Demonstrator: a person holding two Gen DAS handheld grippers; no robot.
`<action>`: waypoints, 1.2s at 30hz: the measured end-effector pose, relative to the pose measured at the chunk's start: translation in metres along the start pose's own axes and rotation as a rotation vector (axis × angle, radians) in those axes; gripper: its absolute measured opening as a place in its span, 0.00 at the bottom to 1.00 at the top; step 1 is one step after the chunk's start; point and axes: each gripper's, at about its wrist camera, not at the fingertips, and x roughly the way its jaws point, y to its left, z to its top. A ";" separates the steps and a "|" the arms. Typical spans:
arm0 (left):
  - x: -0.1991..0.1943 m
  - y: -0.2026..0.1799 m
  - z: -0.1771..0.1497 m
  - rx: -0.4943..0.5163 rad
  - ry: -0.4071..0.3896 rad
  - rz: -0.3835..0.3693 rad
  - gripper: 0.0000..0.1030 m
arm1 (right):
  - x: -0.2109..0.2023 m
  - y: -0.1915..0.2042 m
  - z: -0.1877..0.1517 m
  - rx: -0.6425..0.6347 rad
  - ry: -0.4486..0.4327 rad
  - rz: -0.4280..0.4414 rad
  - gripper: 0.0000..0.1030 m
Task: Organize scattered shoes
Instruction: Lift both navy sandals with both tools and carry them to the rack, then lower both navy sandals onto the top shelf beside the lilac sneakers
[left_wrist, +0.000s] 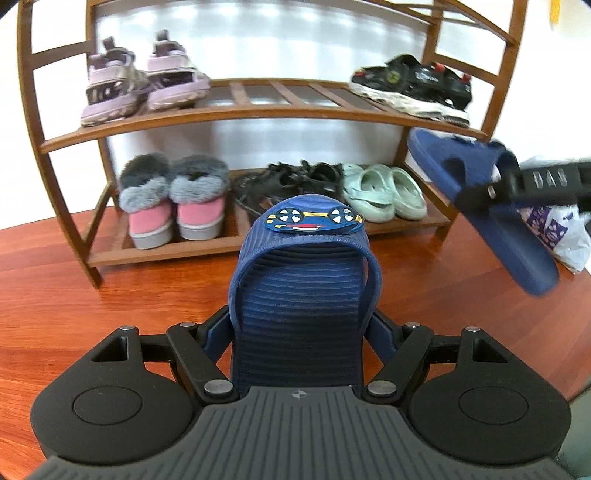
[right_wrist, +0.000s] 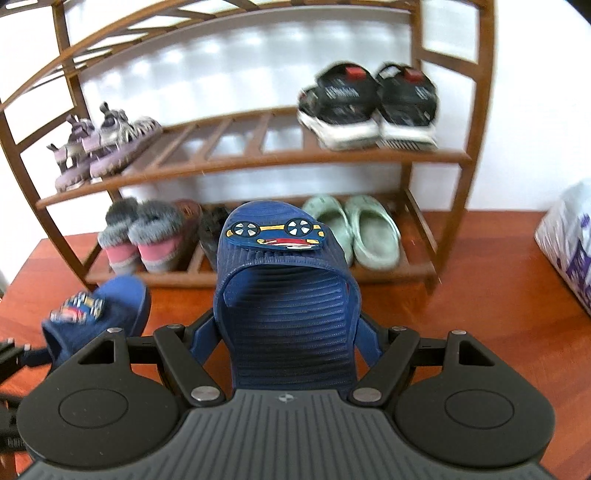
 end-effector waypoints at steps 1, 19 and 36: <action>-0.001 0.004 0.001 -0.007 -0.001 0.003 0.74 | 0.006 0.007 0.013 -0.012 -0.008 0.002 0.78; -0.002 0.050 0.024 -0.077 -0.036 0.074 0.74 | 0.104 0.049 0.143 -0.124 -0.067 -0.054 0.78; 0.023 0.066 0.048 -0.088 -0.019 0.096 0.74 | 0.179 0.050 0.191 -0.153 -0.080 -0.124 0.78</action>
